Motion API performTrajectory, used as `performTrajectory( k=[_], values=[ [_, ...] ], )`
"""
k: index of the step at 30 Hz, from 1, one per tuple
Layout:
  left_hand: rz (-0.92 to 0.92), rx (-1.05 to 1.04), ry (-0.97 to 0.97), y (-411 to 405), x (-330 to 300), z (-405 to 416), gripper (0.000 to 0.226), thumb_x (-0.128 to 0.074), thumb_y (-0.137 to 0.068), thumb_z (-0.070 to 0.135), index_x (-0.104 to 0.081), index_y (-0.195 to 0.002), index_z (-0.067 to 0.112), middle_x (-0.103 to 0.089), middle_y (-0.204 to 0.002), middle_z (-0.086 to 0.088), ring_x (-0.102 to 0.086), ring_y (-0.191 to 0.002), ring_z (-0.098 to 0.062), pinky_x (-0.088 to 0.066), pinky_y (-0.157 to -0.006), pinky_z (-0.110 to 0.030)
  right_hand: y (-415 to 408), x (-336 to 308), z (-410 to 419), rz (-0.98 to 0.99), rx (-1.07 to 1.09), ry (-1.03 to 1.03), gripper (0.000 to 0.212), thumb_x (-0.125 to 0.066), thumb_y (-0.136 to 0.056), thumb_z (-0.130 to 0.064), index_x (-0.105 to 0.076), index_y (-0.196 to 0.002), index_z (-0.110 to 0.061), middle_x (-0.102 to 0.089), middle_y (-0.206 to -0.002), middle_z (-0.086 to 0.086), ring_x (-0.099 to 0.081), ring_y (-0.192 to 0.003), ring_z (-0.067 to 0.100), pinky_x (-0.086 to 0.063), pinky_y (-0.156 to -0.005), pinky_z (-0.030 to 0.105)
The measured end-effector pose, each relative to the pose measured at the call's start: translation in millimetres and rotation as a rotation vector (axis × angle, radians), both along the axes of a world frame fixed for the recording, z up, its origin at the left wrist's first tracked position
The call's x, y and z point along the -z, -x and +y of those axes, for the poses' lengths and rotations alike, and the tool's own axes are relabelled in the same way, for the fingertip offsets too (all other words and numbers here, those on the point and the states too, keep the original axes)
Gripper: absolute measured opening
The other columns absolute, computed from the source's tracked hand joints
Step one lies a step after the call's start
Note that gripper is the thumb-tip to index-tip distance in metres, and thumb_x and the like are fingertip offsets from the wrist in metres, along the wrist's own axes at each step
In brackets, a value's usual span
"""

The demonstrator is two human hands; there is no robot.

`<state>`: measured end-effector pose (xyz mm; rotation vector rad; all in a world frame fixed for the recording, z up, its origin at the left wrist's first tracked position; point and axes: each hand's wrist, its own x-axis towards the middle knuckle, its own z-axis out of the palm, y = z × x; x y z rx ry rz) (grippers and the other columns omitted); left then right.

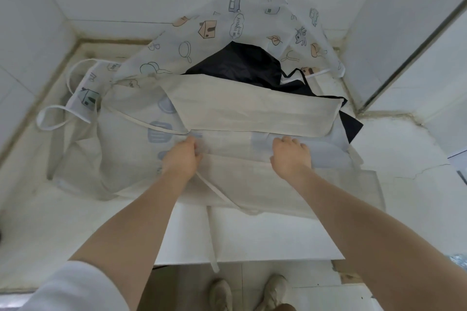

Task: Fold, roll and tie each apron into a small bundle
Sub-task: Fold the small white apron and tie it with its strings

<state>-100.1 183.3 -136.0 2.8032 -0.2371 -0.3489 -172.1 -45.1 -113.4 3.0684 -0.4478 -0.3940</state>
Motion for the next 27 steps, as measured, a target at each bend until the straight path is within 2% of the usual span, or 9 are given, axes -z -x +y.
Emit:
performTrajectory(
  k=[4,6,8,11,15,20,23,25,27],
  values=[
    [-0.197,-0.033,0.129,-9.6,-10.0,-6.2,0.015,-0.055,-0.091,0.021,-0.061,-0.097,0.009,-0.063,-0.101,-0.014,-0.059,-0.094,-0.034,-0.044,-0.075,-0.038,-14.8,-3.1,-5.4,-0.118,-0.041,-0.157,0.028,-0.044,-0.094,-0.015,-0.052,-0.121,-0.011,-0.039,-0.134,0.01,-0.04,-0.121,0.029,-0.035,-0.099,0.037],
    [-0.203,-0.066,0.197,-18.2,-12.9,-12.8,0.014,-0.055,-0.091,0.02,-0.061,-0.095,0.008,-0.062,-0.099,-0.015,-0.058,-0.093,-0.035,-0.046,-0.074,-0.038,-27.5,-3.5,-9.3,-0.131,-0.074,-0.18,0.028,-0.043,-0.095,-0.017,-0.054,-0.121,-0.013,-0.032,-0.144,0.009,-0.034,-0.128,0.029,-0.03,-0.104,0.037],
    [-0.119,-0.062,0.101,-24.8,-10.2,-15.5,0.017,-0.053,-0.092,0.022,-0.06,-0.098,0.008,-0.061,-0.106,-0.015,-0.058,-0.099,-0.034,-0.046,-0.079,-0.038,-39.3,-2.1,-11.0,-0.112,-0.115,-0.162,0.028,-0.042,-0.095,-0.017,-0.054,-0.121,-0.015,-0.029,-0.147,0.008,-0.03,-0.132,0.028,-0.027,-0.106,0.036],
    [0.023,-0.082,-0.05,-30.0,-0.9,-9.0,0.028,-0.055,-0.09,0.027,-0.056,-0.108,0.006,-0.056,-0.117,-0.016,-0.054,-0.109,-0.033,-0.045,-0.088,-0.038,-57.7,0.1,-9.9,-0.089,-0.192,-0.113,0.029,-0.046,-0.093,-0.02,-0.049,-0.121,-0.012,-0.039,-0.136,0.009,-0.037,-0.125,0.027,-0.03,-0.103,0.034],
    [-0.059,-0.092,-0.048,-44.4,-6.0,-3.0,0.04,-0.067,-0.082,0.033,-0.052,-0.107,0.006,-0.051,-0.117,-0.015,-0.05,-0.111,-0.033,-0.042,-0.087,-0.041,-81.8,-3.2,-3.6,-0.05,-0.383,-0.037,0.036,-0.052,-0.091,-0.021,-0.043,-0.124,-0.011,-0.041,-0.129,0.009,-0.041,-0.12,0.027,-0.031,-0.1,0.033],
    [-0.143,-0.096,-0.197,-51.4,-8.6,-8.1,0.061,-0.067,-0.077,0.044,-0.041,-0.122,0.012,-0.041,-0.126,-0.011,-0.039,-0.12,-0.031,-0.03,-0.099,-0.041,-100.1,-8.4,-1.0,-0.016,-0.636,0.144,0.04,-0.046,-0.088,-0.004,-0.043,-0.127,-0.01,-0.045,-0.128,0.009,-0.042,-0.119,0.027,-0.033,-0.096,0.033],
    [-0.086,-0.143,-0.043,-46.0,-1.9,-5.0,0.057,-0.058,-0.085,0.041,-0.036,-0.13,0.016,-0.045,-0.129,-0.011,-0.042,-0.12,-0.031,-0.028,-0.1,-0.043,-97.4,-16.9,-2.8,0.014,-0.61,0.008,0.033,-0.044,-0.086,-0.001,-0.048,-0.116,-0.015,-0.05,-0.119,0.006,-0.051,-0.109,0.027,-0.039,-0.08,0.035],
    [-0.109,-0.107,0.019,-44.8,-1.1,2.2,0.06,-0.057,-0.086,0.04,-0.031,-0.137,0.02,-0.049,-0.129,-0.009,-0.045,-0.119,-0.031,-0.027,-0.103,-0.043,-91.2,-20.7,-6.1,0.071,-0.598,-0.091,0.021,-0.045,-0.085,-0.005,-0.047,-0.1,-0.02,-0.05,-0.114,0.004,-0.054,-0.102,0.027,-0.034,-0.067,0.031],
    [-0.104,-0.014,-0.017,-45.3,-2.2,9.5,0.069,-0.055,-0.087,0.043,-0.021,-0.145,0.027,-0.05,-0.127,-0.005,-0.047,-0.119,-0.03,-0.024,-0.106,-0.042,-82.1,-20.9,-8.4,0.148,-0.579,-0.136,0.016,-0.046,-0.086,-0.011,-0.046,-0.097,-0.022,-0.048,-0.118,0.0,-0.054,-0.102,0.026,-0.035,-0.067,0.029]
  ],
)
